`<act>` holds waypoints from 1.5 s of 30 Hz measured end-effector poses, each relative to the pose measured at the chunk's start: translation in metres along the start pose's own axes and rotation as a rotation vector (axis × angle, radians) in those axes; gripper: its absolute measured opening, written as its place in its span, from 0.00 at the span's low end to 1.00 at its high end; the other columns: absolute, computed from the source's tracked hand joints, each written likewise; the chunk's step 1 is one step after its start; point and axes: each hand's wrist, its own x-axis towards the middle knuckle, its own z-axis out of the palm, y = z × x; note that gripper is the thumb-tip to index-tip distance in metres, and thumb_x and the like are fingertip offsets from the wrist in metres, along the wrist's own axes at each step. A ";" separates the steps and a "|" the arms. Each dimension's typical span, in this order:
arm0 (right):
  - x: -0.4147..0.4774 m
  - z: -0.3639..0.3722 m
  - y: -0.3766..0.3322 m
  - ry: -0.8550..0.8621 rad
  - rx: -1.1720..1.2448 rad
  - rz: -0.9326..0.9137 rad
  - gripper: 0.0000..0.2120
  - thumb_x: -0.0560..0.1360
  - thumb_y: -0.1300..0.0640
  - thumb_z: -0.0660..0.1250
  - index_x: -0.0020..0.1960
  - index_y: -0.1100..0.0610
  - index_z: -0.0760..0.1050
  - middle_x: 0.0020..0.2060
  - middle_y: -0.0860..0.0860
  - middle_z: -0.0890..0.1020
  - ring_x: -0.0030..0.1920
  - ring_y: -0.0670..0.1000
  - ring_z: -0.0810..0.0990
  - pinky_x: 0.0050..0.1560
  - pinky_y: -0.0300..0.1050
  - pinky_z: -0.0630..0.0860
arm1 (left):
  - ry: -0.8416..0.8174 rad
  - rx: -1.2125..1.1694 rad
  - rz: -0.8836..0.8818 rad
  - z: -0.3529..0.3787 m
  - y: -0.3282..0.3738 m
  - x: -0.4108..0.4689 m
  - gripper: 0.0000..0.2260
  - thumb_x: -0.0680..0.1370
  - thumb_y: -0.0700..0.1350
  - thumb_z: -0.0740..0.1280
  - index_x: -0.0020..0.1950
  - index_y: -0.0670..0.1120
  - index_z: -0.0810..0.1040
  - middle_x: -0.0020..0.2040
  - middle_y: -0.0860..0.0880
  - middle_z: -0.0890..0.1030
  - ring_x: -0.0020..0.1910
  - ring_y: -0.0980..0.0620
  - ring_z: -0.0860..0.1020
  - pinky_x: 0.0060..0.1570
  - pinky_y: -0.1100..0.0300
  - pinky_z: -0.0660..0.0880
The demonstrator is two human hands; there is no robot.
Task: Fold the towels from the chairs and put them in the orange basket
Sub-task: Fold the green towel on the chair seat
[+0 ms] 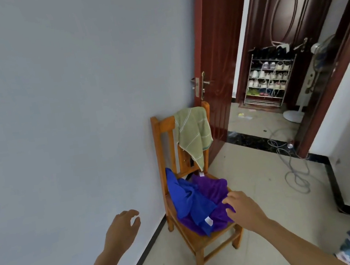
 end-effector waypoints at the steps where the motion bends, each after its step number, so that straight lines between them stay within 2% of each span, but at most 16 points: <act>1: 0.016 0.000 0.006 -0.006 -0.003 0.005 0.18 0.80 0.53 0.55 0.69 0.53 0.67 0.69 0.48 0.68 0.69 0.46 0.64 0.66 0.37 0.63 | -0.002 -0.003 -0.008 0.007 0.001 0.018 0.14 0.80 0.47 0.58 0.64 0.49 0.74 0.61 0.52 0.77 0.58 0.53 0.74 0.58 0.62 0.70; 10: 0.146 -0.023 0.046 0.002 0.007 0.081 0.17 0.80 0.53 0.56 0.68 0.51 0.68 0.68 0.48 0.68 0.68 0.46 0.66 0.65 0.37 0.65 | -0.136 -0.053 0.038 0.050 0.053 0.164 0.15 0.81 0.48 0.56 0.66 0.50 0.72 0.63 0.51 0.75 0.62 0.54 0.73 0.60 0.64 0.68; 14: 0.172 -0.020 0.060 -0.037 0.020 0.092 0.17 0.80 0.53 0.56 0.68 0.51 0.68 0.68 0.48 0.68 0.67 0.46 0.67 0.66 0.37 0.65 | -0.188 -0.081 0.048 0.065 0.076 0.195 0.14 0.81 0.47 0.55 0.65 0.50 0.73 0.58 0.52 0.76 0.60 0.53 0.74 0.54 0.67 0.67; 20: 0.233 -0.022 0.097 -0.048 0.067 0.067 0.17 0.80 0.53 0.56 0.67 0.52 0.68 0.66 0.48 0.70 0.65 0.46 0.69 0.64 0.37 0.66 | -0.199 -0.099 -0.022 0.091 0.107 0.241 0.15 0.81 0.45 0.56 0.66 0.48 0.72 0.62 0.49 0.76 0.62 0.52 0.73 0.58 0.63 0.69; 27: 0.330 -0.030 0.147 -0.072 0.111 -0.082 0.17 0.80 0.54 0.56 0.68 0.52 0.68 0.67 0.49 0.69 0.67 0.46 0.68 0.65 0.37 0.65 | -0.076 -0.202 -0.254 0.124 0.155 0.295 0.15 0.80 0.45 0.59 0.67 0.47 0.72 0.63 0.48 0.75 0.62 0.49 0.74 0.58 0.60 0.70; 30: 0.367 -0.035 0.165 -0.117 0.181 -0.123 0.17 0.79 0.54 0.58 0.67 0.54 0.69 0.65 0.50 0.72 0.65 0.47 0.69 0.63 0.38 0.66 | 0.000 -0.426 -0.385 0.135 0.188 0.312 0.14 0.79 0.42 0.61 0.65 0.45 0.73 0.62 0.44 0.76 0.57 0.47 0.75 0.55 0.58 0.70; 33: 0.416 -0.041 0.179 -0.166 0.338 -0.117 0.19 0.77 0.54 0.61 0.67 0.56 0.69 0.63 0.52 0.74 0.64 0.51 0.71 0.62 0.44 0.70 | 0.102 -0.593 -0.497 0.140 0.219 0.333 0.12 0.79 0.40 0.61 0.62 0.45 0.73 0.58 0.45 0.76 0.52 0.49 0.73 0.50 0.59 0.68; 37: 0.461 -0.044 0.169 -0.187 0.459 -0.093 0.28 0.76 0.51 0.63 0.72 0.58 0.61 0.68 0.55 0.70 0.69 0.54 0.68 0.66 0.48 0.67 | 0.127 -0.613 -0.557 0.143 0.237 0.342 0.15 0.78 0.41 0.61 0.65 0.44 0.72 0.59 0.45 0.76 0.58 0.46 0.75 0.55 0.57 0.70; 40: 0.483 -0.036 0.150 -0.212 0.538 -0.077 0.33 0.75 0.48 0.64 0.74 0.59 0.55 0.70 0.56 0.68 0.69 0.55 0.67 0.66 0.51 0.68 | 0.173 -0.619 -0.625 0.139 0.238 0.340 0.14 0.79 0.41 0.61 0.64 0.47 0.71 0.61 0.44 0.75 0.53 0.49 0.74 0.47 0.61 0.70; 43: 0.503 -0.031 0.132 -0.163 0.544 -0.028 0.27 0.76 0.49 0.63 0.70 0.61 0.63 0.66 0.58 0.71 0.66 0.57 0.70 0.60 0.49 0.69 | 0.201 -0.588 -0.683 0.132 0.232 0.342 0.17 0.79 0.43 0.62 0.68 0.45 0.69 0.64 0.43 0.74 0.59 0.47 0.75 0.52 0.60 0.69; 45: 0.511 -0.031 0.124 -0.096 0.551 -0.019 0.17 0.77 0.53 0.62 0.60 0.63 0.72 0.56 0.59 0.77 0.58 0.59 0.75 0.51 0.48 0.71 | 0.216 -0.564 -0.707 0.127 0.228 0.343 0.17 0.79 0.43 0.61 0.68 0.45 0.69 0.65 0.43 0.74 0.61 0.46 0.74 0.57 0.58 0.70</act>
